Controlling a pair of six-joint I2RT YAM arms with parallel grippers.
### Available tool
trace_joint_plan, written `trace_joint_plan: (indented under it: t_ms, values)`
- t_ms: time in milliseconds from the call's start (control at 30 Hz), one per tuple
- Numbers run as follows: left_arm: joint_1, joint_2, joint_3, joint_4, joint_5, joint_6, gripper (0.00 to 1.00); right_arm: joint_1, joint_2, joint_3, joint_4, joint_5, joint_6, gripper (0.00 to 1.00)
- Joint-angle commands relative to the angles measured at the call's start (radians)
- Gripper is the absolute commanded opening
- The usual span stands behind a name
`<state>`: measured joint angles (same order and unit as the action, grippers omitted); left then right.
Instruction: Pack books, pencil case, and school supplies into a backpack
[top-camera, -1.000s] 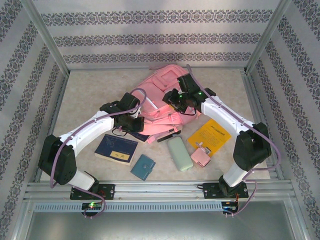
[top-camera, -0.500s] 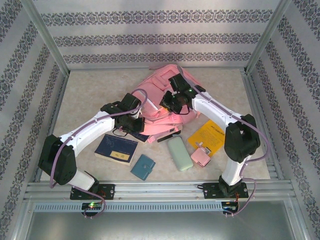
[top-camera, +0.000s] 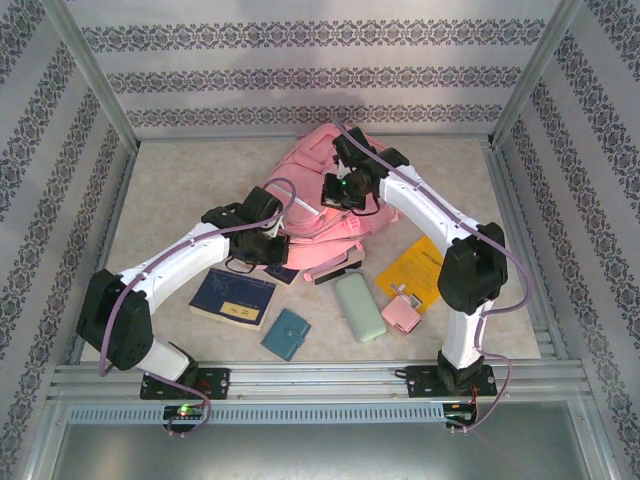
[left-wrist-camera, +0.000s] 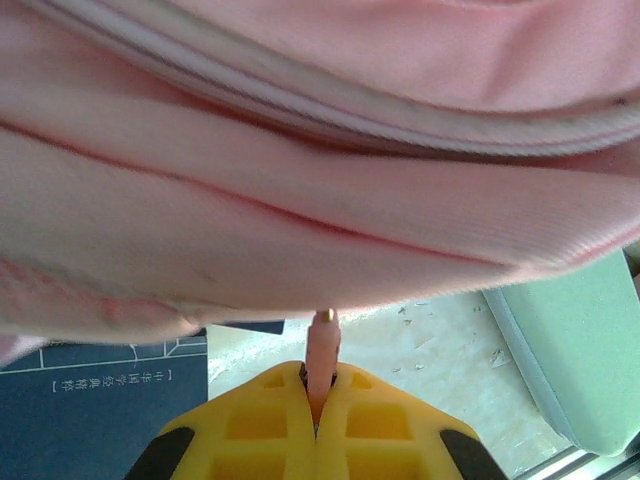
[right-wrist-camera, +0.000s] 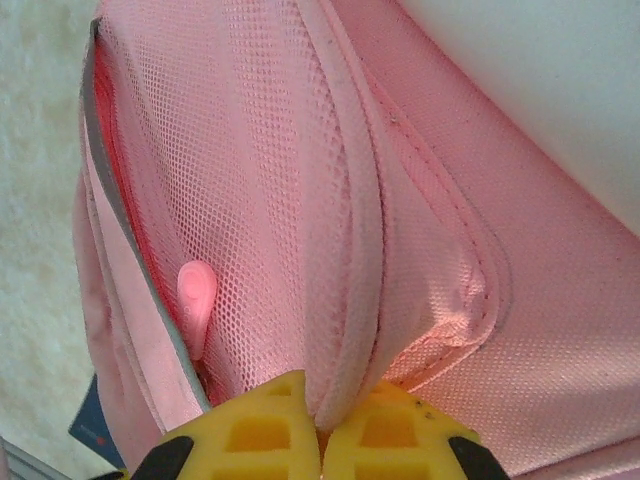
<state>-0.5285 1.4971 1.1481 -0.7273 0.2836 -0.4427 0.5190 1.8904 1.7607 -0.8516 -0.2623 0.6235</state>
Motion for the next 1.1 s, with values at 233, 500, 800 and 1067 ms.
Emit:
trace_joint_plan:
  t_ms: [233, 500, 800, 1067]
  values:
    - [0.108, -0.034, 0.008, -0.043, -0.007, 0.055, 0.0, -0.053, -0.085, -0.01, -0.046, -0.042, -0.233, 0.0]
    - [0.196, -0.019, 0.0, -0.043, 0.0, 0.107, 0.0, -0.083, -0.116, -0.03, -0.047, -0.066, -0.266, 0.0]
    - [0.147, -0.025, 0.048, 0.056, 0.146, -0.007, 0.0, -0.09, -0.114, 0.054, -0.101, 0.065, -0.157, 0.54]
    - [0.055, -0.031, 0.145, 0.097, 0.177, -0.092, 0.0, -0.145, -0.265, -0.005, -0.164, 0.107, -0.114, 0.58]
